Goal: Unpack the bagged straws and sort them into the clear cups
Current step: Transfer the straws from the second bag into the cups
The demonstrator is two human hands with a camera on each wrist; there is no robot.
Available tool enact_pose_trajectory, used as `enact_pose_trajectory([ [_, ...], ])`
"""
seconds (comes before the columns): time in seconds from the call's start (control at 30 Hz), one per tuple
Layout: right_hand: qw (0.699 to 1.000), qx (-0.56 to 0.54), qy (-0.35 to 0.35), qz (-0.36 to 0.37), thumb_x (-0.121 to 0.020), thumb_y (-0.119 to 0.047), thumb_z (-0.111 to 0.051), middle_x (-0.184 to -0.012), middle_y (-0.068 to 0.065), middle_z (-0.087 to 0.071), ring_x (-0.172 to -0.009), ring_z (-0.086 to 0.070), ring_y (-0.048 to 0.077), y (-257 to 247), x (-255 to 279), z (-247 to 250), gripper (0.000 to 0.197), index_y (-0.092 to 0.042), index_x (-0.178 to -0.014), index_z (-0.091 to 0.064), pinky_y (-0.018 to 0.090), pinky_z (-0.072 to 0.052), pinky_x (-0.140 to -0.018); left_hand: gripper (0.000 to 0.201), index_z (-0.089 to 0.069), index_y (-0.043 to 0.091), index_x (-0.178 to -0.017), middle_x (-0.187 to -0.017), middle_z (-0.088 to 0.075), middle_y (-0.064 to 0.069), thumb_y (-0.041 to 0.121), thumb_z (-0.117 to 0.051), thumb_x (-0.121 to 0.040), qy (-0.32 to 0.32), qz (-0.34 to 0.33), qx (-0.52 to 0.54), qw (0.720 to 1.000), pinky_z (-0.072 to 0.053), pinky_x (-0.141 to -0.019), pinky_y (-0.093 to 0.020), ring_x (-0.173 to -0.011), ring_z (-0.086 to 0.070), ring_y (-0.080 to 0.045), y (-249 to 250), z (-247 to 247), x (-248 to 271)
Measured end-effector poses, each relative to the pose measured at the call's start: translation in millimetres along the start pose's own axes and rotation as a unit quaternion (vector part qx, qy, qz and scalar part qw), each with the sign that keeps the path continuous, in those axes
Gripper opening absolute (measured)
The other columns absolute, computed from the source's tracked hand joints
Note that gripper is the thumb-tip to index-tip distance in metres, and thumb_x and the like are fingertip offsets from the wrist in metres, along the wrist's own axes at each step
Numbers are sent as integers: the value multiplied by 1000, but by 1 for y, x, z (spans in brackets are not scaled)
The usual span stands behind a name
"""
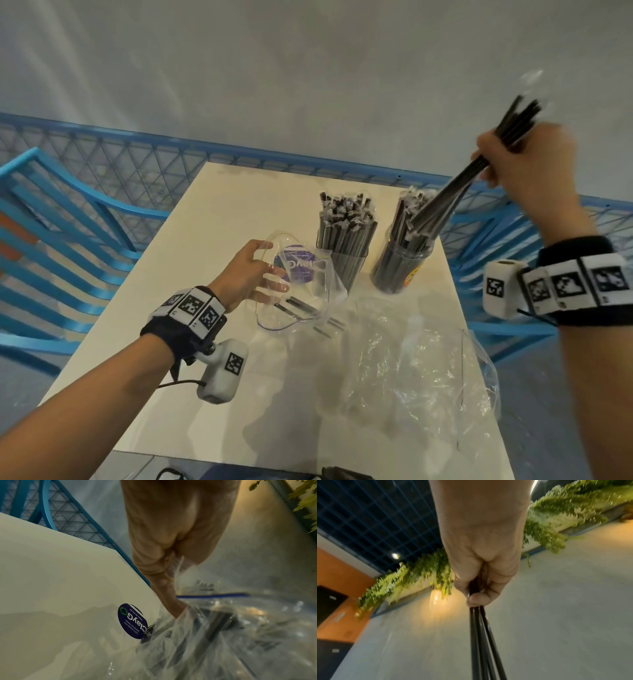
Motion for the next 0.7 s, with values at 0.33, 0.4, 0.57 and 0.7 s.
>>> enact_pose_trajectory([
  [0.33,985,87,-93,-120,-97,-28,-55,-71,11,-66,-66,-69,14,93,27,-104,29,-1,-89,-61,27,-57,-66,43,-38,17,-135,-103,-60,-19,-3,-35,-97,12,9,6,1000,-52,-42,-30,-75,-65,-32,-7,3,2],
  [0.4,974,113,-128,-152,-94,-31,-59,-81,18,-69,-78,-68,31,109,36,-120,27,-4,-87,-59,43,-58,-75,43,-38,18,-136,-105,-60,-20,-3,-34,-98,14,11,7,1000,-54,-44,-32,-76,-65,-33,-10,4,2],
  [0.57,956,124,-174,-201,-91,-25,-65,-92,26,-69,-84,-67,34,114,46,-137,24,-2,-89,-59,36,-52,-72,42,-38,18,-135,-103,-60,-20,-2,-36,-98,14,12,6,1000,-53,-44,-32,-73,-65,-31,-12,3,2],
  [0.7,946,122,-205,-218,-83,-26,-74,-87,15,-68,-87,-69,31,112,45,-133,28,-16,-71,-51,30,-52,-67,42,-38,17,-135,-103,-61,-19,-2,-37,-98,10,13,3,1000,-53,-43,-31,-73,-65,-30,-13,2,1],
])
Point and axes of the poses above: each hand's wrist, its own x-axis away from the middle knuckle, its own z-axis out of the back of the hand, y = z × x, the point moved 3 cm from there along -x, towards the middle knuckle
